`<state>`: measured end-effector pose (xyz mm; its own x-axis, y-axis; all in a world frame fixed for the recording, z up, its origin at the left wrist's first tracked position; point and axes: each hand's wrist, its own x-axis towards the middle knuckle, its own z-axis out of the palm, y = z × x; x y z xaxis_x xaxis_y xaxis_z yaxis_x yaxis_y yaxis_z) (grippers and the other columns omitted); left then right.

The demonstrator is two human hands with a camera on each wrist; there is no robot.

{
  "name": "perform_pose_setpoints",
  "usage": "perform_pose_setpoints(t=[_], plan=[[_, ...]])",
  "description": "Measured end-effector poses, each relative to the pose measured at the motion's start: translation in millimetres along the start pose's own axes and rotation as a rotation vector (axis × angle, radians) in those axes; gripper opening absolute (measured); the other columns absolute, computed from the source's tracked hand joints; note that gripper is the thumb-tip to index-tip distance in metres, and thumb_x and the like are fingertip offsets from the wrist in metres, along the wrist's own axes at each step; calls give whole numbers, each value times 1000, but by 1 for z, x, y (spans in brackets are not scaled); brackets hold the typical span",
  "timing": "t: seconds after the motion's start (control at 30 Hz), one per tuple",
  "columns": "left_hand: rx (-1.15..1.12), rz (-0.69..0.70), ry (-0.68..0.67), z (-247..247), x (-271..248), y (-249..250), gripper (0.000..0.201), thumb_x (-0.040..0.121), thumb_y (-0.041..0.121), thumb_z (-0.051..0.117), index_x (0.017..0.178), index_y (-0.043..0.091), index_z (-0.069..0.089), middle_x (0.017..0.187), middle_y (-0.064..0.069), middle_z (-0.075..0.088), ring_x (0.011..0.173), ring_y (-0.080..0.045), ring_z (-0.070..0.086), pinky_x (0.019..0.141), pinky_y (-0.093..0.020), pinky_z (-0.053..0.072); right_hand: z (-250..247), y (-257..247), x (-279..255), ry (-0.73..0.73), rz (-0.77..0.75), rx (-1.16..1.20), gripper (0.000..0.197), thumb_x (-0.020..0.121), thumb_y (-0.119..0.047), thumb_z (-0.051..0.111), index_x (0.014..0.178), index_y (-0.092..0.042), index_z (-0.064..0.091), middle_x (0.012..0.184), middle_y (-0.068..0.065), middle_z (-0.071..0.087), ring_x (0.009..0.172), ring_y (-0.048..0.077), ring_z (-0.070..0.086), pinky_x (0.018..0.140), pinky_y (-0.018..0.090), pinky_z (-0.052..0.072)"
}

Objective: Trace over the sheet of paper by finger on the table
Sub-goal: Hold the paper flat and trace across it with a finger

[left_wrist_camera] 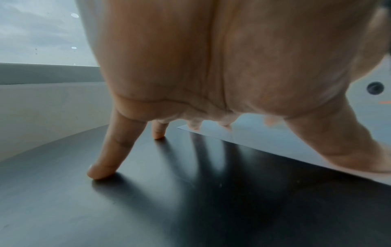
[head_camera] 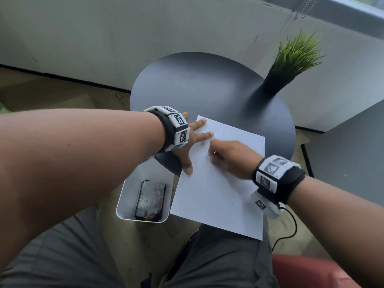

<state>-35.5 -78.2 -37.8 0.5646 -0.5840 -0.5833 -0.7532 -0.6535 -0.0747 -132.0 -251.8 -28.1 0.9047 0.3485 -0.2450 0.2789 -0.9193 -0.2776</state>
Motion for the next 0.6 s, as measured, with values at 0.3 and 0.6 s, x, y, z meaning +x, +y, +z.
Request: perform_pose_setpoints(t=[0.3, 0.6], plan=[[41, -23, -16, -6, -5, 1, 143, 42, 94, 65, 148, 56, -23, 164, 8, -29, 145, -53, 6, 116, -65, 21, 5, -25, -14, -117, -175, -48, 12, 94, -24, 47, 105, -19, 50, 97, 0, 60, 86, 23, 52, 73, 35, 45], [-77, -39, 36, -8, -19, 8, 118, 70, 73, 73, 155, 53, -6, 168, 5, -17, 146, -44, 13, 107, -57, 37, -5, 22, 22, 65, 356, 163, 17, 95, -37, 51, 101, -21, 50, 98, 6, 63, 89, 27, 57, 81, 40, 50]])
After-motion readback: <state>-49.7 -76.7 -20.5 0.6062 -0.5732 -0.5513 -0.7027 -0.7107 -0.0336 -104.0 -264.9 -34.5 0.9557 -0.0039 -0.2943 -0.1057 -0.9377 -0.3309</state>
